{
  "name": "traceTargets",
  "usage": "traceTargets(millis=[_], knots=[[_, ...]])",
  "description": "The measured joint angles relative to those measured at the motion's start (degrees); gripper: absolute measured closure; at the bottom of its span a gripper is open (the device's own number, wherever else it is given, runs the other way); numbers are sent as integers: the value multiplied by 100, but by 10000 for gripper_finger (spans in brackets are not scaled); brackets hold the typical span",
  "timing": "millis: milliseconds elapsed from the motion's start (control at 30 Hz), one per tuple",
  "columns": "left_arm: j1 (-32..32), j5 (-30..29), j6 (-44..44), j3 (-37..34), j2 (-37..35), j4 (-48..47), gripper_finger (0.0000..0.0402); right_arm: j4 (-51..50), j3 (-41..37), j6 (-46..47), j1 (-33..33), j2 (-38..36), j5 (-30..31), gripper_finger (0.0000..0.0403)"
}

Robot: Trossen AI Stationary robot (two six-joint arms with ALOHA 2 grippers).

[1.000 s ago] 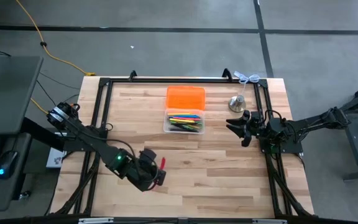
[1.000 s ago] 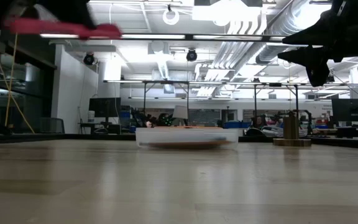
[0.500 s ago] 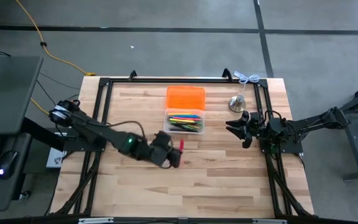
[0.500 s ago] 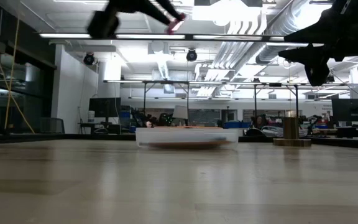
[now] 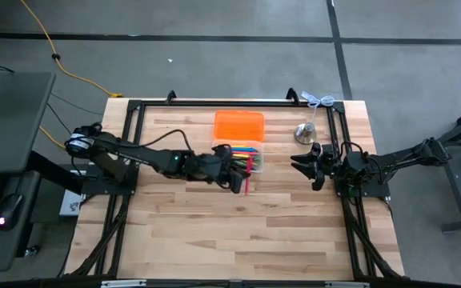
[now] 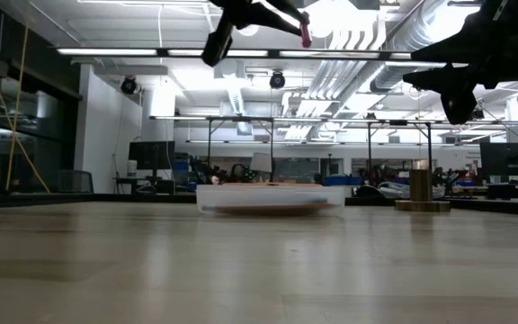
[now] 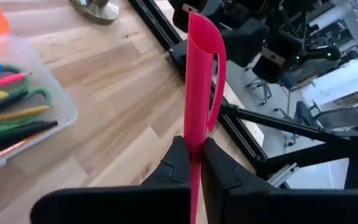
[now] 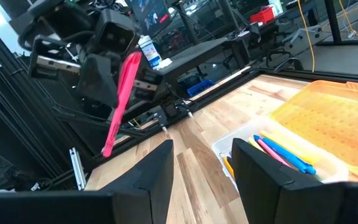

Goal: Pick & place school supplies into a supply box
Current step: Put the pink pen into the orange supply box

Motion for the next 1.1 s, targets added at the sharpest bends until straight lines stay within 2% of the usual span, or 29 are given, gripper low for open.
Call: traceTargets(millis=[200,467,1100], knots=[[290,390,259,0,0,242,372,0,2,-1,0,2,0,263],[597,756,316,0,0,221,364,0,2,-3,0,0,2,263],[608,779,317,0,0,302,369,-2,2,3,0,0,2,263]])
